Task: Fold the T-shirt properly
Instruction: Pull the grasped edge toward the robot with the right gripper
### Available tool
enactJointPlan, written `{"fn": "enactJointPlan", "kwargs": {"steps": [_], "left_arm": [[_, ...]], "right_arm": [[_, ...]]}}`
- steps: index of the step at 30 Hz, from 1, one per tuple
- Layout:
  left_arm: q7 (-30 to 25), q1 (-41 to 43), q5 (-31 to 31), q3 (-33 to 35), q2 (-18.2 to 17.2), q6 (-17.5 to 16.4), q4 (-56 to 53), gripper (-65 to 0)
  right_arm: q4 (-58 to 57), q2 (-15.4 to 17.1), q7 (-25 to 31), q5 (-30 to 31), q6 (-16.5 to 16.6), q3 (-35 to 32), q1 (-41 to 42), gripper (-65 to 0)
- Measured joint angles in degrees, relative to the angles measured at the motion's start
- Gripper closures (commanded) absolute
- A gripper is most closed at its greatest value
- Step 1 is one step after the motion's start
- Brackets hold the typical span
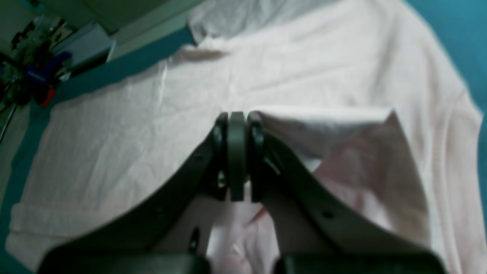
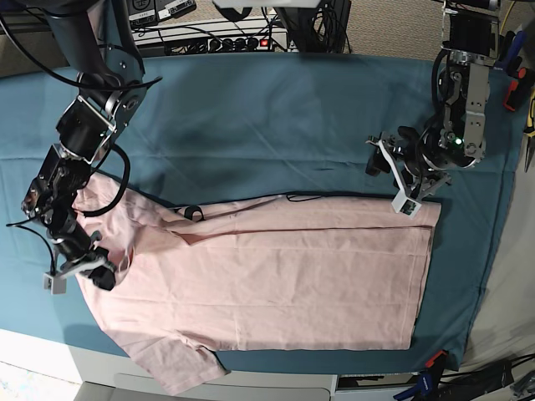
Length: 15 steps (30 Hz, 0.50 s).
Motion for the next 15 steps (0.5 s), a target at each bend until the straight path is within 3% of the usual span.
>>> {"fn": "enactJointPlan", "kwargs": {"steps": [4, 9, 12, 15], "left_arm": [[0.0, 0.0, 0.0, 0.0, 0.0, 0.0, 0.0, -37.8], [0.0, 0.0, 0.0, 0.0, 0.0, 0.0, 0.0, -37.8], [-0.2, 0.4, 0.0, 0.0, 0.0, 0.0, 0.0, -37.8], [-0.8, 1.1, 0.0, -0.1, 0.0, 0.0, 0.3, -37.8]], "right_arm": [[0.0, 0.0, 2.8, -4.5, -4.8, 0.0, 1.2, 0.0], [0.0, 0.1, 5.3, -5.6, -5.2, 0.0, 2.0, -1.3], [0.0, 0.1, 5.4, -4.8, -5.2, 0.0, 2.0, -12.3], [0.0, 0.1, 5.8, -4.4, -4.7, 0.0, 2.1, -36.1]]}}
